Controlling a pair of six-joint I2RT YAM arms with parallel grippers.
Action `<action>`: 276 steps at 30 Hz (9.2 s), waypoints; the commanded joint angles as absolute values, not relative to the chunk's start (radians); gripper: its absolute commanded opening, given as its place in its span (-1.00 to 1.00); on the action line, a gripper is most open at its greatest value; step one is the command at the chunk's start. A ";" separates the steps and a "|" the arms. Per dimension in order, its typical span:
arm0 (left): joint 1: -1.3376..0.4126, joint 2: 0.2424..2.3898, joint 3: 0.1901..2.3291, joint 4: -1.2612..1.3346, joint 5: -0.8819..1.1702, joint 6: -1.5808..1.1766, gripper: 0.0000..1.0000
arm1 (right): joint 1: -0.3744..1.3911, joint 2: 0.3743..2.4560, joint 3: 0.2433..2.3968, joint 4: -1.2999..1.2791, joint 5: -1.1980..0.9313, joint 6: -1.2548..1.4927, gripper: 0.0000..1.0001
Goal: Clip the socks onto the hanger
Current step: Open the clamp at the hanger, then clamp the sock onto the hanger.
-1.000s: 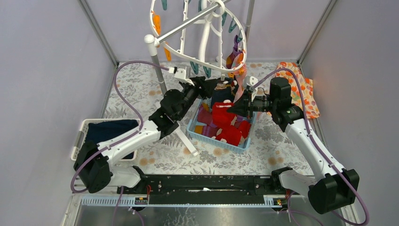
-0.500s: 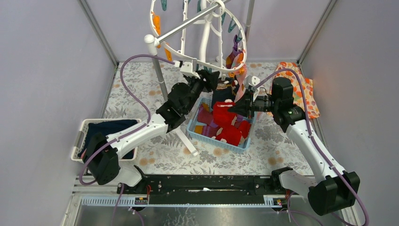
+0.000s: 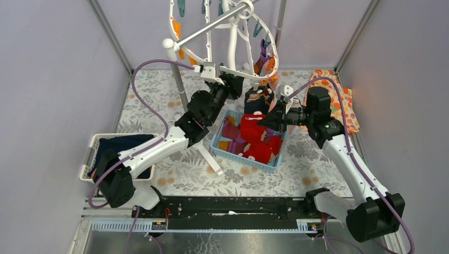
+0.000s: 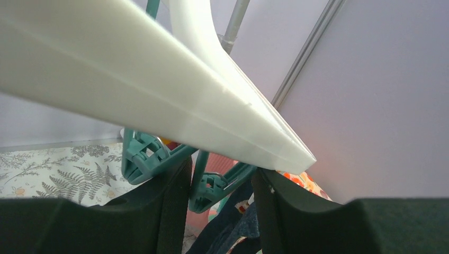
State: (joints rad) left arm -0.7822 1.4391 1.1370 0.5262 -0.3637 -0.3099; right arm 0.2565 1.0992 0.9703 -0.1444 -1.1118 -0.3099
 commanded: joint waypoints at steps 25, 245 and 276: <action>-0.739 1.396 1.143 0.571 -0.264 -0.392 -0.51 | 0.244 1.093 0.983 0.015 -1.080 -0.187 -1.00; -0.620 1.318 1.054 0.550 0.344 -0.544 -0.58 | 0.289 1.507 1.167 0.539 -1.082 0.482 -0.99; -0.618 1.351 1.055 0.574 0.385 -0.555 -0.58 | 0.317 1.577 1.187 0.859 -1.200 0.755 -0.99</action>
